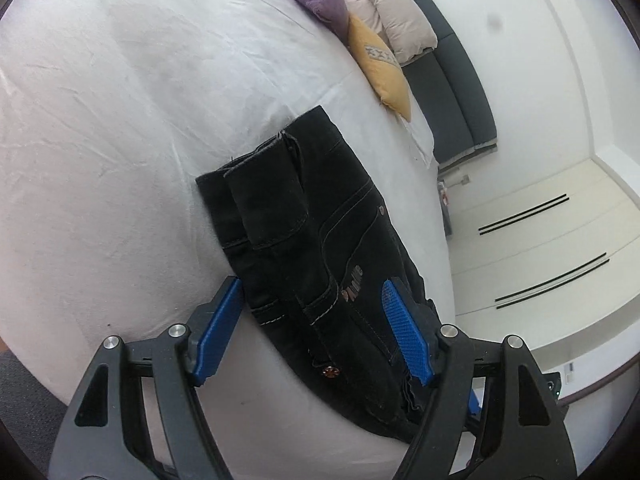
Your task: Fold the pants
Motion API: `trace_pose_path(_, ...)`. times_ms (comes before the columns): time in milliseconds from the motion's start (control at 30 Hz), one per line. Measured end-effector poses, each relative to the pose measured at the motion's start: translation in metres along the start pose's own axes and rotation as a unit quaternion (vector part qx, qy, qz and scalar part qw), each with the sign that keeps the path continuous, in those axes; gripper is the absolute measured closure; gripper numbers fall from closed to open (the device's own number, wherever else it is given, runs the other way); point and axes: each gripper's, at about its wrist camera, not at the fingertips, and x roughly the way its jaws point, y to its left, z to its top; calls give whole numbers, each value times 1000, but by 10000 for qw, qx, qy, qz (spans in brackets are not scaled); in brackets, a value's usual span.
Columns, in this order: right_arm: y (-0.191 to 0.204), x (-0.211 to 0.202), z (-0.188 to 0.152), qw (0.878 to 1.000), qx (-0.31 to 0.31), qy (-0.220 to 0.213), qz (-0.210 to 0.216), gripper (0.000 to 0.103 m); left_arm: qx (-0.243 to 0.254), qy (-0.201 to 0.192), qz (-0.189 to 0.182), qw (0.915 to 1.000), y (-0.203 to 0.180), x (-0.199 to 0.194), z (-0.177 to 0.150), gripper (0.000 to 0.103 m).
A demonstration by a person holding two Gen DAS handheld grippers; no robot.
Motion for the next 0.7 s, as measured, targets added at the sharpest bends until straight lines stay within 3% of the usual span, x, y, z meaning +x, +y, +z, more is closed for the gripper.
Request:
trace_pose_path(167, 2, -1, -3, 10000, 65, -4, -19, 14, -416, 4, -138, 9990, 10, 2, -2, 33)
trace_pose_path(533, 15, 5, -5, 10000, -33, 49, 46, 15, -597, 173, -412, 9972, 13, 26, 0, 36)
trace_pose_path(600, 17, 7, -4, 10000, -45, 63, 53, 15, -660, 164, -513, 9964, 15, 29, 3, 43)
trace_pose_path(667, 19, 10, -3, 9999, -83, 82, 48, 15, -847, 215, -640, 9941, 21, 33, 7, 74)
trace_pose_path(700, 20, 10, -3, 9999, -102, 89, 50, 15, -980, 250, -723, 9922, 26, 32, 8, 76)
